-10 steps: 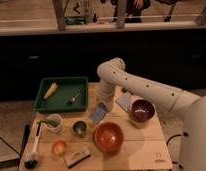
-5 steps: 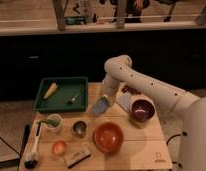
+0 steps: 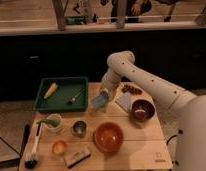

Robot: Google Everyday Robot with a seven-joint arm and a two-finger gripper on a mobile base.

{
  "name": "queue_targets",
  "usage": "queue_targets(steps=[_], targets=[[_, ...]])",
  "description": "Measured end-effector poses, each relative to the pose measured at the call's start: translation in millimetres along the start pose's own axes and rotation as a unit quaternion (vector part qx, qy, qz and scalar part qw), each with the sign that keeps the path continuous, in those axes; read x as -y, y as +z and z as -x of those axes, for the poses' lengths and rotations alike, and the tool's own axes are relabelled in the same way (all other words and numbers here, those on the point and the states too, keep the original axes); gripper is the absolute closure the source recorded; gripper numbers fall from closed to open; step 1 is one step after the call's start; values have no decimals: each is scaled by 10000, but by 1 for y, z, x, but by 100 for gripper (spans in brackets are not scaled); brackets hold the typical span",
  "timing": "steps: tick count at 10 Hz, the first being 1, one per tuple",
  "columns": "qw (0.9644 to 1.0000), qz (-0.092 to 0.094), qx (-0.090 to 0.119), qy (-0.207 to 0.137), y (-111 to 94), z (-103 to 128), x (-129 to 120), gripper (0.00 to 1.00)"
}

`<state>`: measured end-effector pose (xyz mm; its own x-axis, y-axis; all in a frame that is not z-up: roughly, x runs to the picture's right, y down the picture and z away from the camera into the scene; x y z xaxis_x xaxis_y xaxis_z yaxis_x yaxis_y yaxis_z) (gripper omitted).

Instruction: Place sponge in plastic cup

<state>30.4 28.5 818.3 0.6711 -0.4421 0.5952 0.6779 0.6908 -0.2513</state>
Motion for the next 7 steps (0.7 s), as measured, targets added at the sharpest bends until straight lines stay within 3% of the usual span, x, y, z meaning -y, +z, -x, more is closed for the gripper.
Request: queue_targets(steps=[7], targets=[[9977,-214,-13,651,-10,-23,14,100]])
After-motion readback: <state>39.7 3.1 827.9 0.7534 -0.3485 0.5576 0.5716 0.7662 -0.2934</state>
